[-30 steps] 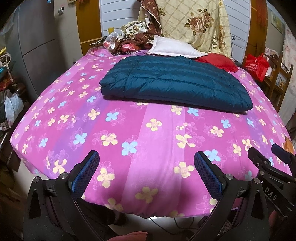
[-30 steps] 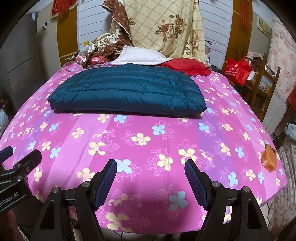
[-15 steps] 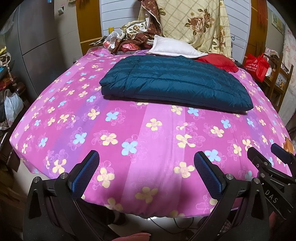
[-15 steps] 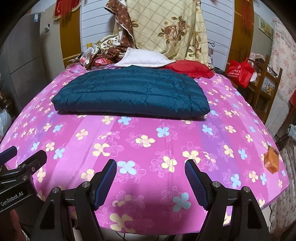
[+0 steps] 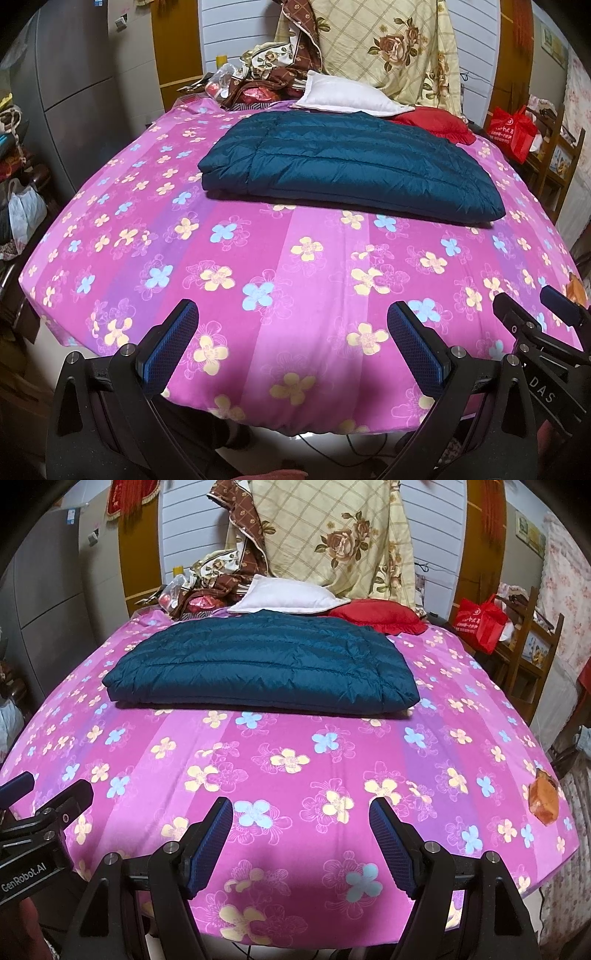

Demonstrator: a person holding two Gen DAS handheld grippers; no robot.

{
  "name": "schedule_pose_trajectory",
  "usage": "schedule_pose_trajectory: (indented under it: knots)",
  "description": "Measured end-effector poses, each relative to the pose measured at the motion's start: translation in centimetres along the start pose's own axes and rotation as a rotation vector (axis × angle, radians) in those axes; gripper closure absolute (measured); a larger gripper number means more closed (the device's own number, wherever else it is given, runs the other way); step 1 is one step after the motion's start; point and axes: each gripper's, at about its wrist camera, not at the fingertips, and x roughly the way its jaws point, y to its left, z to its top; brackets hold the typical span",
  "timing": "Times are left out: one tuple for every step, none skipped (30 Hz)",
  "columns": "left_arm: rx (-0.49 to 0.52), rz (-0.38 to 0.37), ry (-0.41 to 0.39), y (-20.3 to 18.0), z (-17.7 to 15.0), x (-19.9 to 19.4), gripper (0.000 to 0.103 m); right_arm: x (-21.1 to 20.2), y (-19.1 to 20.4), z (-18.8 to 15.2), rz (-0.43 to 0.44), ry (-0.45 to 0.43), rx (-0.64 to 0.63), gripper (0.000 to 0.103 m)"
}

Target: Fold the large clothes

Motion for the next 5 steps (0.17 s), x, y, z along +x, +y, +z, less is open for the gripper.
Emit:
schedule_pose_trajectory:
  knots:
    - [0.0, -0.001, 0.0, 0.01, 0.0, 0.0, 0.001, 0.05, 0.0, -0.02, 0.0, 0.002, 0.001, 0.029]
    - [0.002, -0.002, -0.002, 0.01, 0.01, -0.04, 0.001, 0.1, -0.01, -0.04, 0.001, 0.006, 0.003, 0.029]
    - [0.003, -0.001, -0.006, -0.04, -0.06, -0.12, 0.001, 0.1, -0.09, -0.08, 0.002, 0.008, 0.005, 0.029]
    - [0.005, 0.0, -0.008, 0.0, 0.14, -0.09, 0.001, 0.16, -0.16, -0.1, 0.004, 0.011, 0.007, 0.029]
    - [0.007, 0.001, -0.01, -0.03, 0.15, -0.13, 0.001, 0.19, -0.14, -0.1, 0.005, 0.013, 0.009, 0.029]
